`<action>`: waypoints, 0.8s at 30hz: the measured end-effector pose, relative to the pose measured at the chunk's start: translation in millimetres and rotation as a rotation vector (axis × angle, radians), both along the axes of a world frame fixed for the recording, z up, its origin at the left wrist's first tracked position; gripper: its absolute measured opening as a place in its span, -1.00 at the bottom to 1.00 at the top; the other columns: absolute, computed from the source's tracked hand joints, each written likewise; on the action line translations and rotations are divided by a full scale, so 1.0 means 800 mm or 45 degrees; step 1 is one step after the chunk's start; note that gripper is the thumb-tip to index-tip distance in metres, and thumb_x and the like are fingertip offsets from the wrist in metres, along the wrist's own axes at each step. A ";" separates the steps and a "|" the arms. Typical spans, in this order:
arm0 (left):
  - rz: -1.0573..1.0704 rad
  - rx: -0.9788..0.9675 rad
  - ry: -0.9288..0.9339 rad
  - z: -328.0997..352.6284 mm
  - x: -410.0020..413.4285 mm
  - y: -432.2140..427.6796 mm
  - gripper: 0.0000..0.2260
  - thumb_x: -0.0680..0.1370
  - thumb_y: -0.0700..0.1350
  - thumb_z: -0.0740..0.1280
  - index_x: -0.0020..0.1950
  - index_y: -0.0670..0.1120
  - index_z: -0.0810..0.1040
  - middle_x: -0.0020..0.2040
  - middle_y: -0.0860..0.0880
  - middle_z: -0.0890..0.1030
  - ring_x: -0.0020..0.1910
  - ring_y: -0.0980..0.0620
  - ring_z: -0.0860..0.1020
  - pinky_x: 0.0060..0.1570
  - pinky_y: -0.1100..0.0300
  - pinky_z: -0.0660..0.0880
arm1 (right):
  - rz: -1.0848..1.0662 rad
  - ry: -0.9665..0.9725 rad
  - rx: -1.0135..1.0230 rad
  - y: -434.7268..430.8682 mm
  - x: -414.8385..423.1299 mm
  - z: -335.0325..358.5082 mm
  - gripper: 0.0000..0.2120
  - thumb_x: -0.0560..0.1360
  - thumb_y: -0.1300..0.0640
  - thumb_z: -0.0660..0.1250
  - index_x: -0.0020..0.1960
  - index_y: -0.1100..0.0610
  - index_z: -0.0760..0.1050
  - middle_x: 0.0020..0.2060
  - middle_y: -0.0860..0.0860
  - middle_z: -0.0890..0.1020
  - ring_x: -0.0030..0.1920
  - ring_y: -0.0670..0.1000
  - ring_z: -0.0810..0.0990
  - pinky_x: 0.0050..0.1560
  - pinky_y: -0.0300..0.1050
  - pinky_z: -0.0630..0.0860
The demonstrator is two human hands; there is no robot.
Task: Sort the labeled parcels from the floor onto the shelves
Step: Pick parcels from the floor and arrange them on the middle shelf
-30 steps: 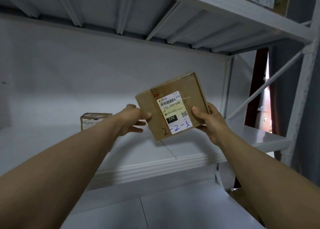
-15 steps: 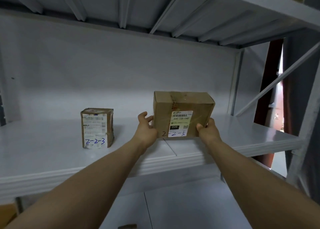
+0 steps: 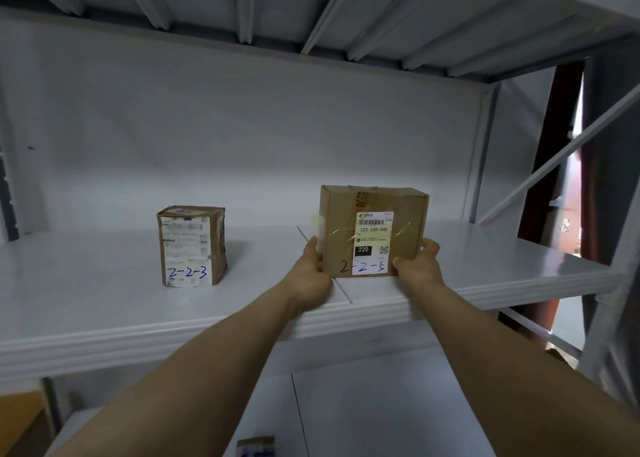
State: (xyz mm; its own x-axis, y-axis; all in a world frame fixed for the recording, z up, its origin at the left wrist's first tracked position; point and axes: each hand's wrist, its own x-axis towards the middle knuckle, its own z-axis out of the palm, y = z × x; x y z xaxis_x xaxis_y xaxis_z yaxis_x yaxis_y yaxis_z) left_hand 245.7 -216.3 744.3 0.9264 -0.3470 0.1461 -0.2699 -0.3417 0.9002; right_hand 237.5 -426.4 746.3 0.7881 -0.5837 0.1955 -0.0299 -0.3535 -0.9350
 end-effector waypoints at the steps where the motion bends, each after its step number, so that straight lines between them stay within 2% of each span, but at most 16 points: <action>1: -0.011 0.020 0.015 -0.001 0.001 -0.004 -0.24 0.47 -0.36 0.21 0.60 -0.06 -0.05 0.40 0.02 0.38 0.28 0.00 0.45 0.33 -0.01 0.43 | -0.005 0.007 -0.016 -0.006 -0.001 0.000 -0.41 0.56 0.26 0.31 0.49 0.09 0.11 0.28 0.15 0.56 0.01 0.11 0.51 0.01 -0.08 0.41; 4: 0.017 0.168 0.030 -0.003 0.007 -0.011 -0.30 0.33 -0.14 0.26 0.48 -0.05 0.20 0.37 -0.03 0.45 0.19 -0.10 0.52 0.16 -0.01 0.49 | 0.002 0.064 -0.087 -0.024 -0.001 0.002 -0.35 0.54 0.28 0.31 0.53 0.10 0.11 0.32 0.15 0.54 0.21 0.21 0.56 0.08 -0.07 0.41; 5: 0.029 0.246 0.029 -0.003 0.009 -0.012 -0.33 0.32 -0.12 0.25 0.44 -0.02 0.25 0.33 -0.05 0.48 0.19 -0.14 0.53 0.20 -0.05 0.49 | 0.021 0.083 -0.086 -0.029 0.001 0.002 -0.33 0.54 0.27 0.32 0.55 0.09 0.10 0.33 0.14 0.53 0.26 0.21 0.54 0.09 -0.07 0.40; 8: 0.083 0.405 -0.003 -0.004 0.016 -0.015 -0.39 0.36 -0.12 0.21 0.44 0.03 0.28 0.30 -0.12 0.52 0.23 -0.20 0.51 0.28 -0.15 0.44 | 0.098 0.122 -0.030 -0.033 0.005 0.003 -0.27 0.54 0.24 0.35 0.59 0.06 0.05 0.35 0.12 0.52 0.30 0.19 0.52 0.17 -0.05 0.42; 11: 0.122 0.464 -0.028 -0.008 0.019 -0.017 -0.42 0.41 -0.11 0.21 0.45 0.05 0.29 0.35 -0.10 0.48 0.31 -0.16 0.44 0.33 -0.10 0.39 | 0.119 0.176 -0.035 -0.032 0.010 0.003 -0.20 0.55 0.22 0.34 0.63 0.06 -0.05 0.42 0.14 0.47 0.36 0.21 0.48 0.36 0.05 0.43; 13: 0.180 0.491 -0.074 -0.012 0.021 -0.017 -0.51 0.47 -0.12 0.23 0.41 0.02 0.32 0.31 -0.11 0.49 0.30 -0.17 0.43 0.31 -0.09 0.39 | 0.062 0.203 -0.032 -0.031 0.011 0.003 -0.17 0.56 0.21 0.32 0.64 0.13 -0.14 0.48 0.17 0.39 0.42 0.23 0.42 0.40 0.05 0.37; 14: 0.223 0.453 -0.114 -0.013 0.022 -0.016 -0.59 0.48 -0.13 0.24 0.34 -0.02 0.36 0.25 -0.12 0.52 0.25 -0.17 0.45 0.26 -0.09 0.43 | 0.014 0.189 -0.032 -0.029 0.009 0.002 -0.19 0.56 0.22 0.30 0.63 0.16 -0.13 0.48 0.18 0.38 0.42 0.24 0.42 0.38 0.05 0.37; 16: 0.281 0.265 -0.194 -0.015 0.021 -0.014 -0.77 0.49 -0.17 0.21 0.14 -0.07 0.42 0.09 -0.11 0.56 0.08 -0.16 0.53 0.09 -0.08 0.53 | -0.088 0.056 -0.059 -0.024 0.002 -0.007 -0.35 0.56 0.25 0.26 0.58 0.20 0.06 0.39 0.20 0.48 0.35 0.26 0.48 0.27 0.03 0.44; 17: 0.298 0.170 -0.225 -0.015 0.020 -0.014 -0.84 0.49 -0.17 0.19 0.06 -0.07 0.44 0.01 -0.09 0.57 0.00 -0.13 0.55 0.01 -0.07 0.54 | -0.117 -0.040 -0.099 -0.020 -0.003 -0.014 -0.48 0.56 0.24 0.26 0.48 0.18 0.21 0.30 0.19 0.54 0.28 0.25 0.53 0.17 0.00 0.45; 19: 0.321 0.094 -0.299 -0.014 0.015 -0.013 -0.89 0.49 -0.14 0.19 -0.05 -0.08 0.48 -0.11 -0.04 0.58 -0.11 -0.10 0.55 -0.11 -0.06 0.55 | -0.122 -0.194 -0.190 -0.011 -0.017 -0.034 -0.69 0.55 0.24 0.27 0.26 0.12 0.34 0.14 0.10 0.60 0.15 0.16 0.59 0.08 -0.09 0.44; 21: 0.324 0.189 -0.437 -0.015 0.007 -0.013 -0.89 0.49 -0.10 0.21 -0.15 -0.09 0.50 -0.20 -0.02 0.59 -0.16 -0.09 0.54 -0.18 0.01 0.52 | -0.086 -0.295 -0.234 -0.003 -0.030 -0.052 -0.75 0.54 0.25 0.30 0.19 0.07 0.40 0.07 0.00 0.60 0.08 0.05 0.57 0.10 -0.12 0.45; 24: 0.347 0.488 -0.800 -0.026 -0.011 -0.016 -0.83 0.48 -0.02 0.21 -0.25 -0.08 0.45 -0.32 -0.01 0.56 -0.28 -0.07 0.52 -0.36 0.13 0.37 | -0.021 -0.365 -0.183 0.009 -0.046 -0.059 -0.82 0.53 0.22 0.33 0.06 0.01 0.44 -0.07 -0.08 0.58 -0.04 -0.04 0.56 -0.05 -0.20 0.42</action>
State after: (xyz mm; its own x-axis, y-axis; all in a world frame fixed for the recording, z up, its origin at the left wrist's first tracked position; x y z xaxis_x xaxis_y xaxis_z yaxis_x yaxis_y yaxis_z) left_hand 237.2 -229.1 723.9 0.7697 -0.2511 0.5869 -0.5513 -0.7250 0.4128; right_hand 200.8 -418.9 699.1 0.6800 -0.5461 0.4892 0.2206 -0.4840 -0.8468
